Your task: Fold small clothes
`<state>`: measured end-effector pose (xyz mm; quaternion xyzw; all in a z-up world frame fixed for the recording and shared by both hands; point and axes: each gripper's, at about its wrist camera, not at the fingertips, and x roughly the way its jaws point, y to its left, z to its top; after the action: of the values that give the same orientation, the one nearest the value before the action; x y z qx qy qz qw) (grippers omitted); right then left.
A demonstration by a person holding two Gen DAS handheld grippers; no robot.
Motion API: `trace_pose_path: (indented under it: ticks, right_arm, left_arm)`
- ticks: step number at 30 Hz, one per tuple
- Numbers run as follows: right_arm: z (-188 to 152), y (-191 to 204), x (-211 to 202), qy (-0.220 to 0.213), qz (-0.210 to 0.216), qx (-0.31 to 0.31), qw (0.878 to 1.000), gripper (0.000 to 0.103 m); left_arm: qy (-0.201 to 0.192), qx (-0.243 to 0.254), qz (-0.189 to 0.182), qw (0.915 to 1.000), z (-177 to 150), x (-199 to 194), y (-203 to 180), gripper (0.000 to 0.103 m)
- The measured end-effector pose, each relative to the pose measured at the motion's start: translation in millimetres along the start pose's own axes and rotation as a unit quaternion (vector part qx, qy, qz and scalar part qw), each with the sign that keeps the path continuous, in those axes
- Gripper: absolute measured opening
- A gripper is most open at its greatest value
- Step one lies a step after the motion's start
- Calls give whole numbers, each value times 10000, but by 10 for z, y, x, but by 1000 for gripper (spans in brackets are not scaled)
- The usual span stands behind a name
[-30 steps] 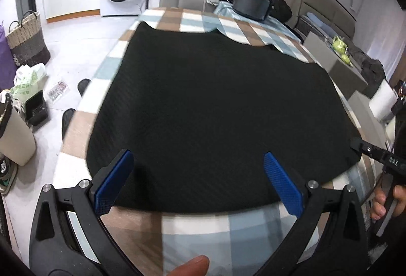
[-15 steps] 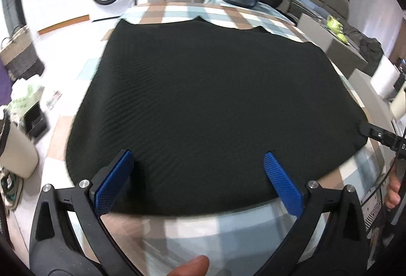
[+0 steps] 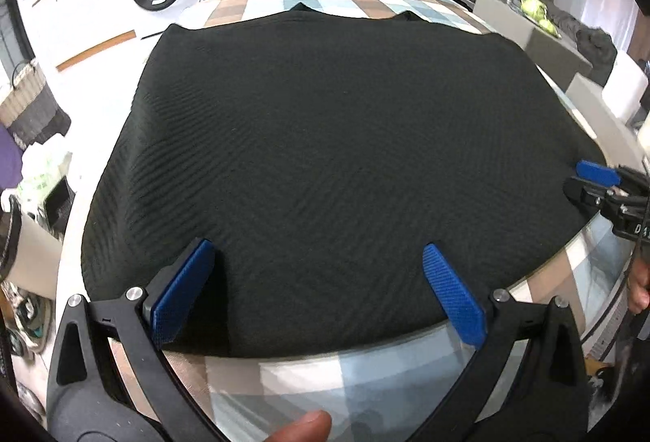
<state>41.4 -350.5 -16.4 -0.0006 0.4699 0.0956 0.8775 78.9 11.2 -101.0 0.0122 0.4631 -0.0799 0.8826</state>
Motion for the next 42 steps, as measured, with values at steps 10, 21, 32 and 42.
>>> trace_pose_path:
  ticks: [10, 21, 32, 42]
  right_arm:
    - [44, 106, 14, 36, 162, 102, 9998, 63]
    - [201, 172, 11, -17, 944, 395, 9948, 63]
    - [329, 409, -43, -159, 1458, 207, 9890, 63]
    - [284, 389, 52, -80, 1466, 342, 9886, 64]
  left_arm:
    - [-36, -351, -266, 9990, 66, -44, 158, 102]
    - [-378, -1748, -43, 9839, -199, -561, 765, 102]
    - [-120, -3235, -1062, 9402, -472, -361, 1197, 66]
    - [-234, -3386, -643, 9385, -101, -22, 1071, 26]
